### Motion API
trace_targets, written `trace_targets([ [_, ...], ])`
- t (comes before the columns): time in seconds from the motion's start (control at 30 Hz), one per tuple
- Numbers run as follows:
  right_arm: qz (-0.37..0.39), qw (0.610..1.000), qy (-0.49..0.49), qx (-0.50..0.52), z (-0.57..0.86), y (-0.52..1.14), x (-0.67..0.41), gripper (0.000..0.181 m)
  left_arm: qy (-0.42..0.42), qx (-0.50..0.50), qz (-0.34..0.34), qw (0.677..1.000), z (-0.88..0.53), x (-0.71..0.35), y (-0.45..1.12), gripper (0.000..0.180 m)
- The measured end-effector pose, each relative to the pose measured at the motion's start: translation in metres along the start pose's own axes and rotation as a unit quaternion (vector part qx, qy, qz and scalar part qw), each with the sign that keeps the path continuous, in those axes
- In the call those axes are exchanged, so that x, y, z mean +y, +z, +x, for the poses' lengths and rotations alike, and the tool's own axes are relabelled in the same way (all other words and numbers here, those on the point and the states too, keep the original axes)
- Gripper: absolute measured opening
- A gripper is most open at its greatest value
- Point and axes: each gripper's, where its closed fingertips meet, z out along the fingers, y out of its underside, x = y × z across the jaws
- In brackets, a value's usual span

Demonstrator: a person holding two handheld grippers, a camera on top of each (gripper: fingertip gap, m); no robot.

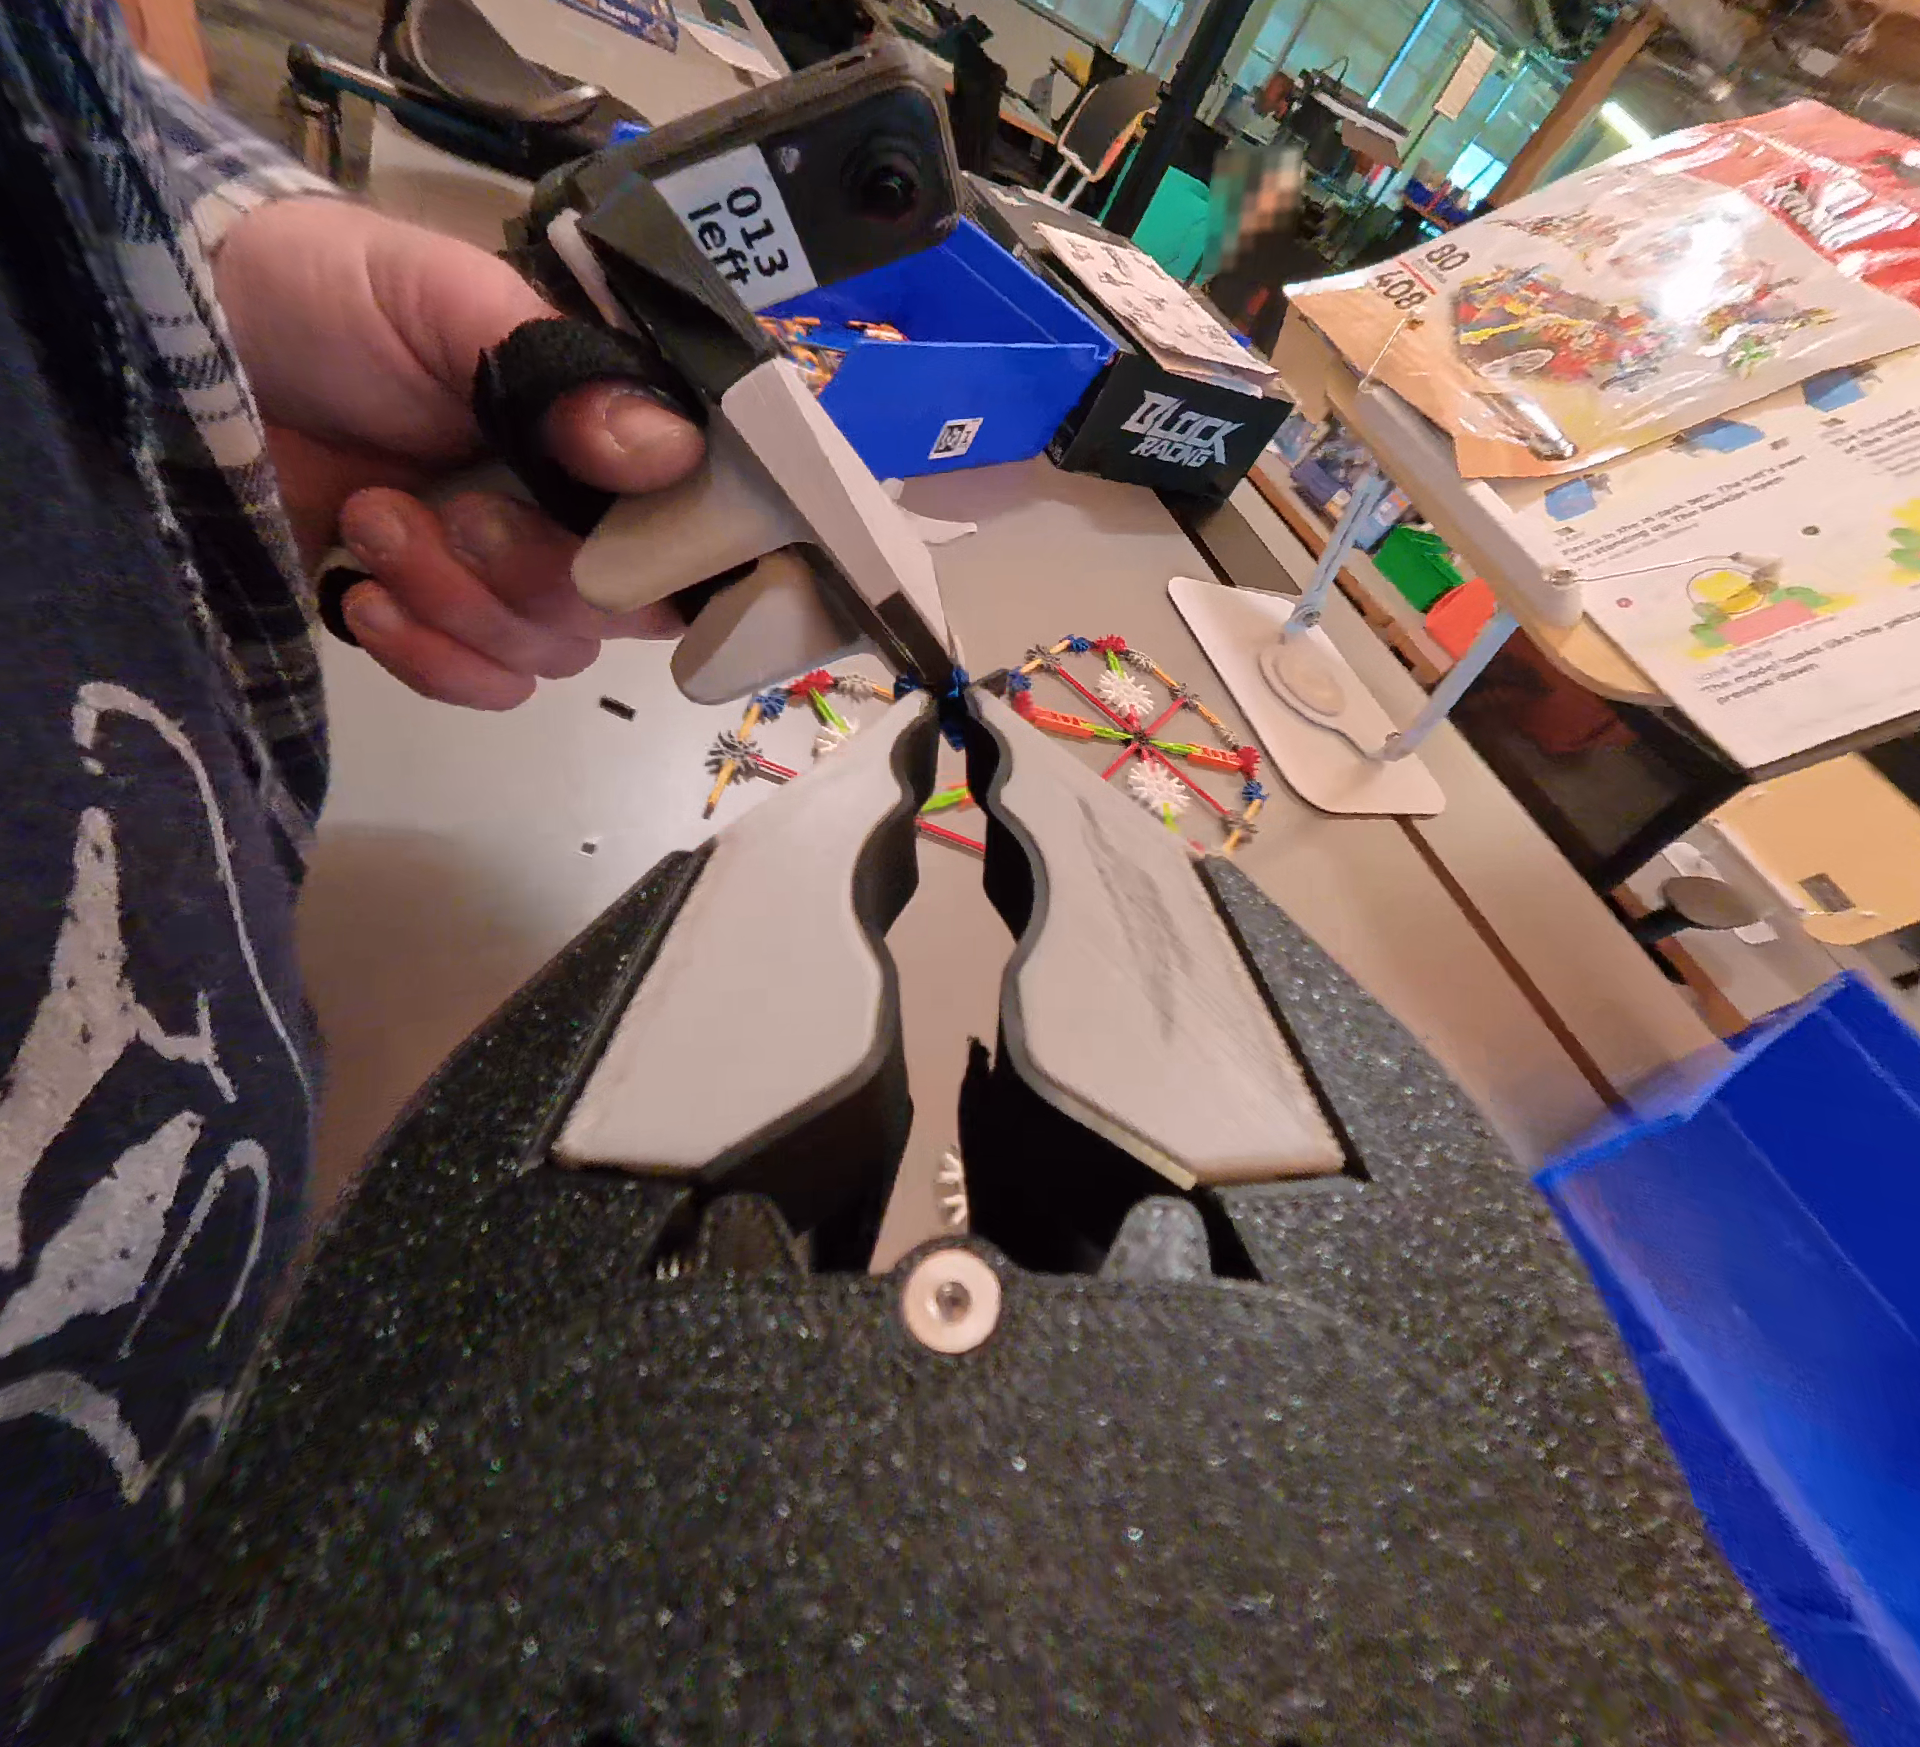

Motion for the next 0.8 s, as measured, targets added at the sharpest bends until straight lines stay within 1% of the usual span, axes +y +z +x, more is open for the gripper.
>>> trace_targets([
  [0.07, 0.004, 1.000, 0.024, -0.008, 0.000, 0.000, -0.001, 0.004, 0.024, -0.006, -0.002, 1.000, 0.001, -0.001, 0.000, 0.019],
  [0.13, 0.011, 0.997, 0.070, -0.026, 0.001, -0.001, -0.002, 0.005, 0.057, -0.019, -0.004, 0.998, -0.001, -0.003, -0.001, 0.020],
  [0.23, 0.042, 0.989, 0.135, -0.048, 0.004, -0.004, -0.006, 0.005, 0.094, -0.022, -0.006, 0.995, 0.002, -0.006, -0.003, 0.020],
  [0.47, 0.073, 0.977, 0.191, -0.065, 0.003, -0.007, -0.014, 0.001, 0.174, -0.034, -0.016, 0.984, 0.009, -0.008, -0.003, 0.020],
  [0.67, 0.101, 0.939, 0.314, -0.098, 0.005, -0.009, -0.016, 0.011, 0.252, -0.049, -0.025, 0.966, 0.015, -0.010, -0.002, 0.020],
  [0.8, 0.121, 0.911, 0.374, -0.128, 0.002, -0.011, -0.016, 0.010, 0.284, -0.053, -0.034, 0.957, 0.017, -0.009, -0.002, 0.020],
])
